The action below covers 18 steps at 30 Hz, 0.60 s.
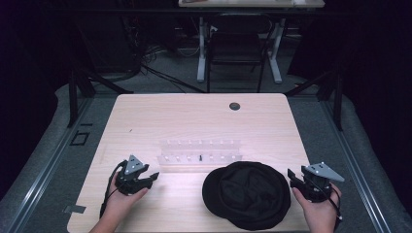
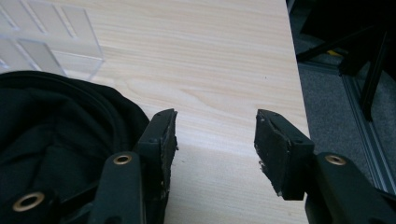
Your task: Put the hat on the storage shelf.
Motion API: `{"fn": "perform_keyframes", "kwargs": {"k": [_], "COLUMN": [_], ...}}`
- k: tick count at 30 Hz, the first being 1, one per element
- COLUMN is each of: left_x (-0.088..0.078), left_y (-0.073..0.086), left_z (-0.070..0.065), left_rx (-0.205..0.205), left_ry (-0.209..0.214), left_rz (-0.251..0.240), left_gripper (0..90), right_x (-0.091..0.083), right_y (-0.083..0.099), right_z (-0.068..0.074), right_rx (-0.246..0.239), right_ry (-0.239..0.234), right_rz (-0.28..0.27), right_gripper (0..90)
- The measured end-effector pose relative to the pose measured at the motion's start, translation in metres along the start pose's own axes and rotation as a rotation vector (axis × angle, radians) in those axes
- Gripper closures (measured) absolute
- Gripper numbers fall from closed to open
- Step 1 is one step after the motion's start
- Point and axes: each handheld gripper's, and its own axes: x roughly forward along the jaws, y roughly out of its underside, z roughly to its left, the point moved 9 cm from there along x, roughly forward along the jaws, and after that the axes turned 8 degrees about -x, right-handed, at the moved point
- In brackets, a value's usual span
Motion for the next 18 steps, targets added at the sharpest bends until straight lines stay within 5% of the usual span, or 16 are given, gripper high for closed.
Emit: {"fn": "perform_keyframes", "kwargs": {"k": [5, 7, 15, 18], "left_x": [0.000, 0.000, -0.002, -0.002], "left_y": [0.000, 0.001, 0.000, 0.001], "left_z": [-0.002, -0.003, -0.006, -0.008], "left_rx": [0.018, 0.024, 0.020, 0.028], "left_ry": [-0.008, -0.018, -0.001, -0.003], "left_rz": [0.013, 0.017, 0.004, 0.015], "left_gripper": [47.0, 47.0, 49.3, 49.4], "right_x": [-0.009, -0.014, -0.035, -0.040], "right_y": [-0.004, -0.004, -0.019, -0.019], "right_z": [0.004, 0.010, 0.017, 0.020], "right_rx": [-0.043, -0.009, 0.051, 0.053], "right_ry": [0.008, -0.038, -0.093, -0.108], "right_rz": [0.038, 0.087, 0.069, 0.108], "right_gripper": [48.5, 55.1, 60.9, 58.7]}}
